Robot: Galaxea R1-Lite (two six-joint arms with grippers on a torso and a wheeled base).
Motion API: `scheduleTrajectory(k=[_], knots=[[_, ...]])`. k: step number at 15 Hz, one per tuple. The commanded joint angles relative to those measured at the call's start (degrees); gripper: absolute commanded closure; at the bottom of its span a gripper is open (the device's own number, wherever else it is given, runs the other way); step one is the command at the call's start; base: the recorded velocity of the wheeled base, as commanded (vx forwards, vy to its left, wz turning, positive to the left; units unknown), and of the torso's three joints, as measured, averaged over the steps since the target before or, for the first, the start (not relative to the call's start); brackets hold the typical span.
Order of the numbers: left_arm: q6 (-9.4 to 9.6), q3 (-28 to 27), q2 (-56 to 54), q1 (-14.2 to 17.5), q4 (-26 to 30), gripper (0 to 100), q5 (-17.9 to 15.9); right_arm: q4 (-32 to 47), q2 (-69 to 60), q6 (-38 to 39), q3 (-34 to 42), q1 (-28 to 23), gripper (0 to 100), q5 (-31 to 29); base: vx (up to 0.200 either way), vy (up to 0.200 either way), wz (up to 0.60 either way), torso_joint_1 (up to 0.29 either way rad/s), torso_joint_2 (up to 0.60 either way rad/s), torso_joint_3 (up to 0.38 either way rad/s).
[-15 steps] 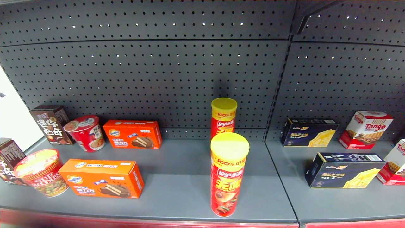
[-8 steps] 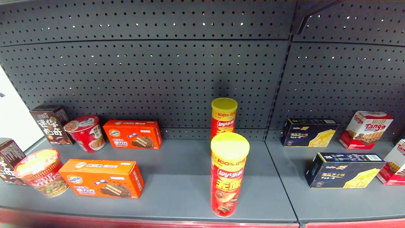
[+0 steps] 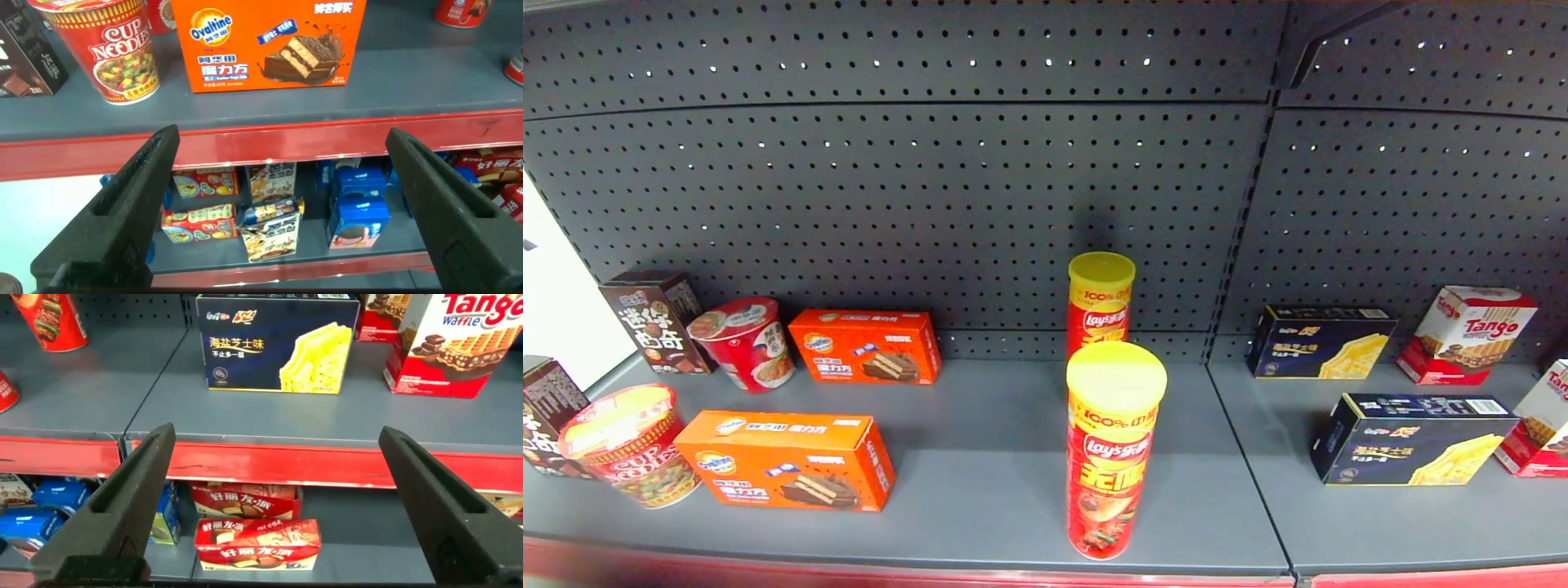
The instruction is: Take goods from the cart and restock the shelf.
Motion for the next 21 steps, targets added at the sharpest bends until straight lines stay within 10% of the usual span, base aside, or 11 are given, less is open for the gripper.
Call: scheduleTrajectory(k=[1, 21], knots=[[0.08, 0.0, 0.1, 0.0, 0.0, 0, 0.0, 0.0, 0.1, 0.0, 0.0, 0.1, 0, 0.1, 0.0, 0.0, 0.0, 0.0, 0.0, 0.0], [-1.07, 0.0, 0.2, 0.7, -0.2, 0, 4.5, -0.1, 0.1, -0.3, 0.0, 0.0, 0, 0.3, 0.0, 0.0, 0.0, 0.0, 0.0, 0.0]])
